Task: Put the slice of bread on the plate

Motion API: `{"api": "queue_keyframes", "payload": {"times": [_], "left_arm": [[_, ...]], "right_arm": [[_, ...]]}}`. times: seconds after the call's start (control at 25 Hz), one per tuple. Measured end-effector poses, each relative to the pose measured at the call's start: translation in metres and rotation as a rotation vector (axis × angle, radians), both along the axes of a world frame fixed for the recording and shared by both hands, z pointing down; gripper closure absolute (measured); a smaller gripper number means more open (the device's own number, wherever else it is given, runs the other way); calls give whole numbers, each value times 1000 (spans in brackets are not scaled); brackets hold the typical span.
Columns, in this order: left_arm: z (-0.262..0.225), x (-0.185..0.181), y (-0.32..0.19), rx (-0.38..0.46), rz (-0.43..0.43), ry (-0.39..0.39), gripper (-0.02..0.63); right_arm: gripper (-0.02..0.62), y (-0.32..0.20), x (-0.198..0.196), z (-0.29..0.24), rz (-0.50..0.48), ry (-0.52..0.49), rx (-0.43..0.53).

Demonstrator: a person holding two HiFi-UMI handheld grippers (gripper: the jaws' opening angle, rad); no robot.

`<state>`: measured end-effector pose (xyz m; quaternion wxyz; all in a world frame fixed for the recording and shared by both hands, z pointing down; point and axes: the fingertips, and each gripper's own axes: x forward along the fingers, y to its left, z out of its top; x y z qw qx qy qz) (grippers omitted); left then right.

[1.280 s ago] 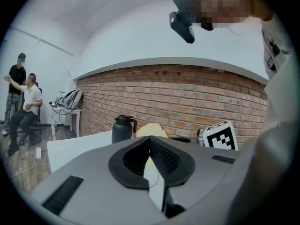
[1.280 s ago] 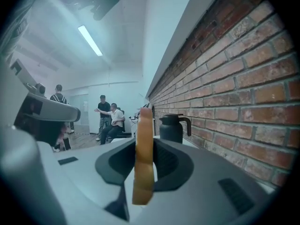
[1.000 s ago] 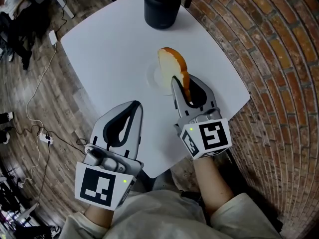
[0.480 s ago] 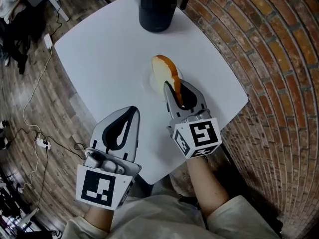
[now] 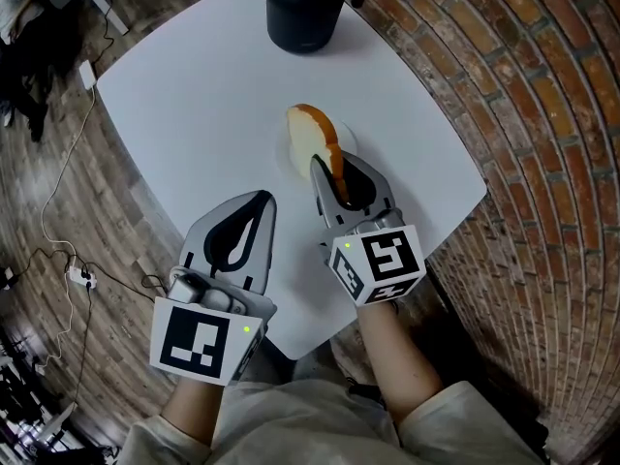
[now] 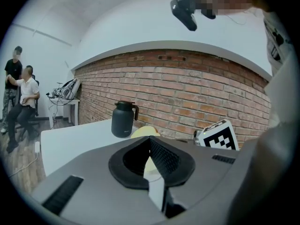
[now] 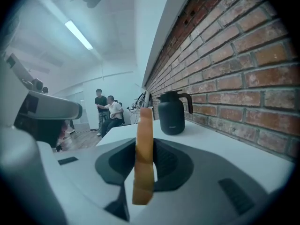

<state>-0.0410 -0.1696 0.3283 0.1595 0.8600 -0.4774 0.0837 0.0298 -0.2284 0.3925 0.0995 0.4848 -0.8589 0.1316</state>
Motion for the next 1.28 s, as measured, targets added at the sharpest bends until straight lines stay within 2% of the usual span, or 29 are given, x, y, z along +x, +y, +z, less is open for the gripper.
{"api": "queue_keyframes", "payload": {"times": [0.12,0.32,0.68,0.96,1.16,1.28], "left_arm": [[5,2,-8,2,0,9,595],[19,1,-11,-23,9,-33,595],[24,-2,-13,-32,10,-32,595],[26,-3,-12,-32,5,-33,595],[26,-3,-12,-38,2,-31,595],[27,-4,-12,-43,-2,-33,595]], "right_arm": [[505,-2,-1,4,3,-10,-14],[505,-5,-2,11,8,-34,-43],[505,-9,-2,23,19,-117,-113],[505,-13,3,35,49,-283,-215],[500,-22,14,49,98,-478,-298],[498,-25,18,57,104,-521,-329]]}}
